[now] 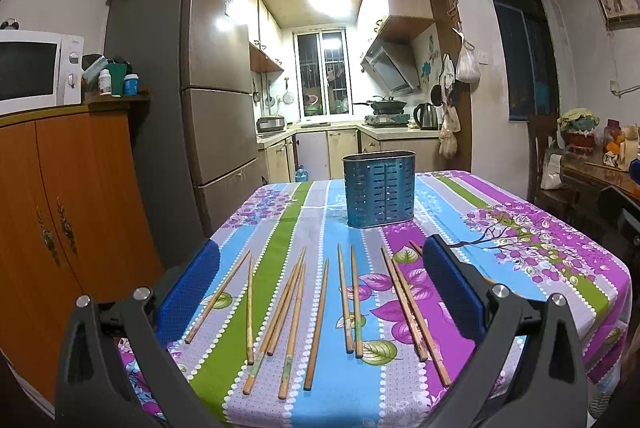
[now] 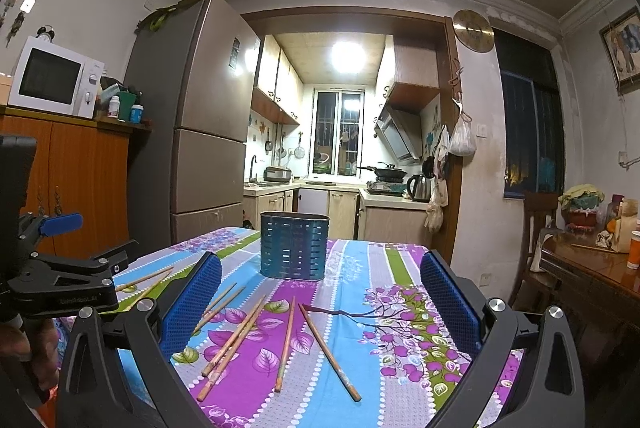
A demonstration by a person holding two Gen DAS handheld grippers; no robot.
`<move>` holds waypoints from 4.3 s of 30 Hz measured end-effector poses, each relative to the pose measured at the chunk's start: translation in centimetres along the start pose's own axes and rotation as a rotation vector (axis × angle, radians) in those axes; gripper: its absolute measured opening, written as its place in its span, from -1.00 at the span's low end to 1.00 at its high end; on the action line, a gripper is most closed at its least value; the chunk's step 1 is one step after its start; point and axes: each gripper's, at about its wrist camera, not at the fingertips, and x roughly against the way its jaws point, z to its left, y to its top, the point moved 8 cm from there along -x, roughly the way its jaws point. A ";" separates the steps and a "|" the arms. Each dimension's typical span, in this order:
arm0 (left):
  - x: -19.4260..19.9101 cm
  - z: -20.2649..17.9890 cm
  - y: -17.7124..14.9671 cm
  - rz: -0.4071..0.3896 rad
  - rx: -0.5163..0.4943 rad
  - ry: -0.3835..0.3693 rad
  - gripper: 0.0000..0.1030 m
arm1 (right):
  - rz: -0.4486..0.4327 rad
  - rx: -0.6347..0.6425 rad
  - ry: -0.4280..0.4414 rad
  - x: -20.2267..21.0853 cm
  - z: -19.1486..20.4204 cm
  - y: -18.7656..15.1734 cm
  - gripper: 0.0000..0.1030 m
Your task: Organize utensils
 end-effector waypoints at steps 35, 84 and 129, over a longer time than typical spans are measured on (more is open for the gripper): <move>-2.3 1.5 -0.4 0.042 0.009 0.005 0.91 | 0.048 0.028 0.028 -2.5 0.5 -1.5 0.93; -11.0 13.9 -13.7 0.302 0.048 -0.067 -0.62 | 0.319 0.055 0.178 -6.3 2.2 -10.0 -0.32; -8.8 12.9 -12.7 0.220 0.044 -0.029 -0.89 | 0.344 -0.027 0.240 -5.0 8.5 -11.9 -0.83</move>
